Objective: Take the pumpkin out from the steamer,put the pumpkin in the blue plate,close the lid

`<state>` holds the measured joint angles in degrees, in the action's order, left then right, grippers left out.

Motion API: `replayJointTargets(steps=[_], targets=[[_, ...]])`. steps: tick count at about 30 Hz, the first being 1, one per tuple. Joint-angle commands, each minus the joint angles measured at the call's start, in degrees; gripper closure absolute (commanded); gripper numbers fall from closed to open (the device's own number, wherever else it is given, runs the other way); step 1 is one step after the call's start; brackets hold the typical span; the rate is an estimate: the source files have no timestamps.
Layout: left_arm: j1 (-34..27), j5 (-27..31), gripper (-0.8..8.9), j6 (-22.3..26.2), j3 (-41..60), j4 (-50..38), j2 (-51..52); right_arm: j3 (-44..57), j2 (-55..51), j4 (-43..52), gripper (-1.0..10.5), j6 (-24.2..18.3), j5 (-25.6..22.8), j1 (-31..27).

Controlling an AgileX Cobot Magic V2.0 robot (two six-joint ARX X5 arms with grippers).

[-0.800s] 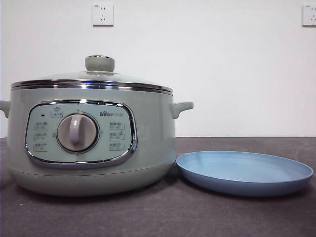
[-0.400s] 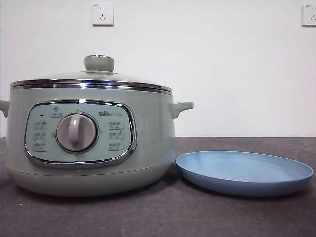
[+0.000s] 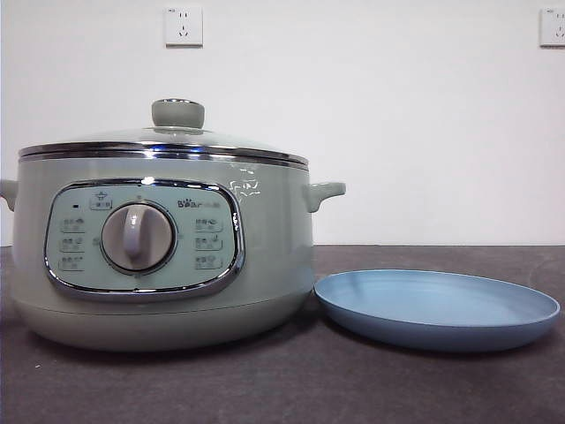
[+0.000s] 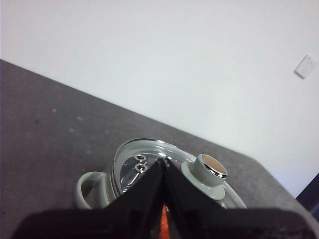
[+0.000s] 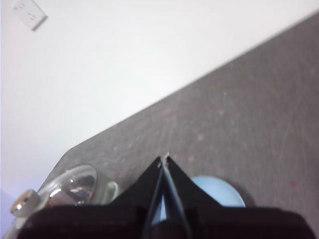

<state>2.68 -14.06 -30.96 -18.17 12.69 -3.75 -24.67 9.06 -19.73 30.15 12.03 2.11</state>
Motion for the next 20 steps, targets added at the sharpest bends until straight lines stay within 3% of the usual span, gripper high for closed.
replayJointTargets(steps=[1,10,16,20], targets=[[-0.1,0.0,8.19,4.0,-2.7,0.2,-3.2,-4.2,3.5,0.1,9.6,-4.5,0.1,-0.2],[-0.1,-1.6,8.19,15.6,-16.1,4.9,-18.1,-19.5,17.7,-5.0,9.5,-17.7,0.5,-0.2],[-0.1,-7.2,8.19,22.4,-26.4,8.9,-28.9,-28.8,27.4,-9.7,9.5,-26.3,7.9,-0.2],[-0.1,-11.5,8.18,24.3,-33.0,13.6,-35.3,-33.9,33.1,-13.1,9.4,-29.0,13.4,-0.2]])
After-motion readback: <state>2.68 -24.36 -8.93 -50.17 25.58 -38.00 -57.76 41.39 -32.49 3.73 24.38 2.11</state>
